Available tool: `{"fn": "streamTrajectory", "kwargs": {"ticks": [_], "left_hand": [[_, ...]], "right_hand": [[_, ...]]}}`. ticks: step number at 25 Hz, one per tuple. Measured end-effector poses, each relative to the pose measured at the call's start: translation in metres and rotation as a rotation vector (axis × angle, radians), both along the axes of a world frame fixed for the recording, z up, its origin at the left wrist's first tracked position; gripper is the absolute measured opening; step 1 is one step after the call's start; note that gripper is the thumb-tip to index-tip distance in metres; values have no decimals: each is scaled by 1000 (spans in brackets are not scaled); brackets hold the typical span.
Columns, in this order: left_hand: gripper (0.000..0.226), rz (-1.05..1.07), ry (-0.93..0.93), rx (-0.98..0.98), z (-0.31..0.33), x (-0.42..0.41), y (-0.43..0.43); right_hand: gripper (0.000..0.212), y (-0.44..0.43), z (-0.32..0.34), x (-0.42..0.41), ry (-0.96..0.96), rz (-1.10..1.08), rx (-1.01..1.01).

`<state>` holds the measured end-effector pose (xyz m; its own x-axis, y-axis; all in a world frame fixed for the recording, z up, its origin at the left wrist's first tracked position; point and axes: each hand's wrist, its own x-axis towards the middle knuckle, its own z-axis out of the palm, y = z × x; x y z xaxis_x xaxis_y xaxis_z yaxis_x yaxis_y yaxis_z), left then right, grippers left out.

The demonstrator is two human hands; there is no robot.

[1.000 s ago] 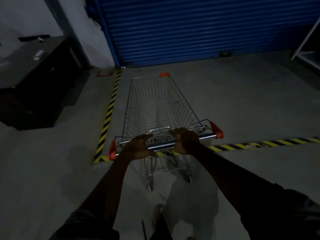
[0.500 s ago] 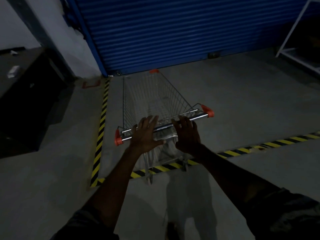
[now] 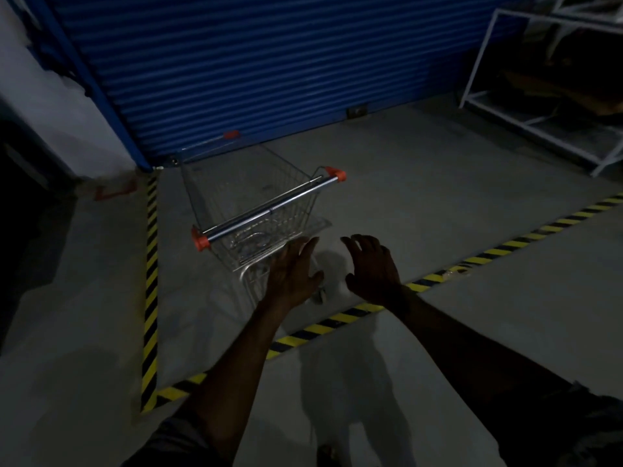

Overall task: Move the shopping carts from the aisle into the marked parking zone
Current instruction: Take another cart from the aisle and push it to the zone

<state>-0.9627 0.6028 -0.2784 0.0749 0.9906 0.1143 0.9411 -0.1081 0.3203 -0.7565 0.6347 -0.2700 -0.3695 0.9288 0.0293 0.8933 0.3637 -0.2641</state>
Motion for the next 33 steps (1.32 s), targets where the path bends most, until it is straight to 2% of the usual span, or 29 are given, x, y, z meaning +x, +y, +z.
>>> {"fn": "streamTrajectory", "kwargs": {"ticks": [5,13,17,22,27,33], "left_hand": [[77,-38,-35,-5,-6,10,-2],[76,58,-16,-3,16,27,-39],[77,102,-87,-17,24,55,-62],[66,139,-174,32,35,105,-98],[56,63,-242,44,31,140,-116],[50,-130,-247,71,43,181,-97]], "right_hand": [[86,-8,3,10,8,-13,-51],[81,-45,5,19,83,36,-27],[79,-69,14,46,101,47,16],[72,-102,27,92,130,13,26],[66,-134,34,133,158,-77,36],[61,-161,46,170,178,-276,112]]}}
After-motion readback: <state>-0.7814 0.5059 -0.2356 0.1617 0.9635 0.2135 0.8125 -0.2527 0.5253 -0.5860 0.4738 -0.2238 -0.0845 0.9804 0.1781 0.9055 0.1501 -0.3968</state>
